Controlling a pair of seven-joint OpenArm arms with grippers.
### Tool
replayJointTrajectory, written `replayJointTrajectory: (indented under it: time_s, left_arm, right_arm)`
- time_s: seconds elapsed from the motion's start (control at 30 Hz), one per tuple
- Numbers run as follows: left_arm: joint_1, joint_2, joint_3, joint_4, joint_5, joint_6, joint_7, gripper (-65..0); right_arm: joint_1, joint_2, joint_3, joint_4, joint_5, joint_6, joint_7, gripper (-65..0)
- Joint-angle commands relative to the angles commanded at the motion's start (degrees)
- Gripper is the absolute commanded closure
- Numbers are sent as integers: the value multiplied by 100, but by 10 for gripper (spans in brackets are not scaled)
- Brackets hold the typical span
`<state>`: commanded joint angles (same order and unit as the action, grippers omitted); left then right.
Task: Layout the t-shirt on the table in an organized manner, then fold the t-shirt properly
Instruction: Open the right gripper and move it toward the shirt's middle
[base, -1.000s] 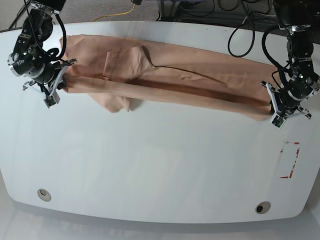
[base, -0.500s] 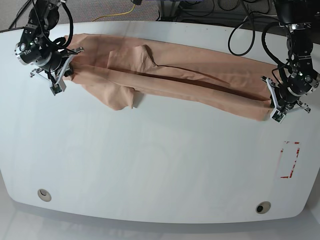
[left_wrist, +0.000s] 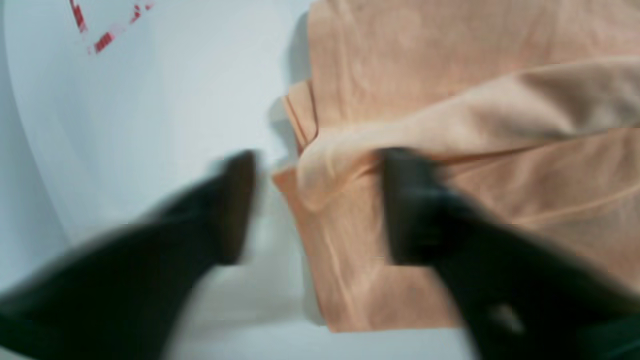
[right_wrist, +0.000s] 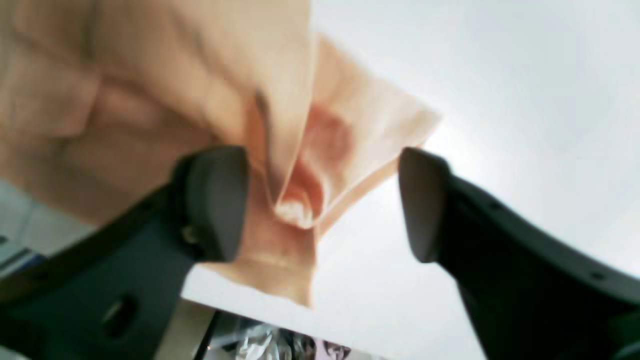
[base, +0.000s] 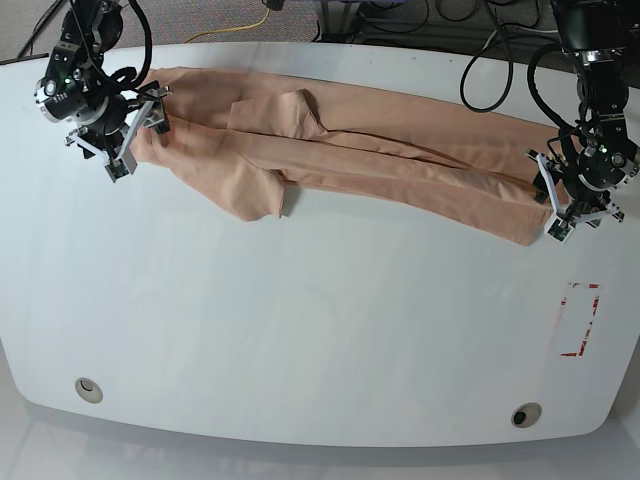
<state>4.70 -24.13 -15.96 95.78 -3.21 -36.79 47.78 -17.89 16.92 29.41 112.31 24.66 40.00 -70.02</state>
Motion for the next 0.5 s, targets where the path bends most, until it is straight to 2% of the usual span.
replayJointTrajectory:
  time_s: [0.1,0.5]
  left_arm:
    - [0,0,-9,0,0,0,0,-542]
    - [-35,-88,-26,360,-9,18,-18,-542]
  right_arm:
    - [53,18,35,0,0,0,0,-468]
    - [1257,79,0,-316,26,0,-9,-472]
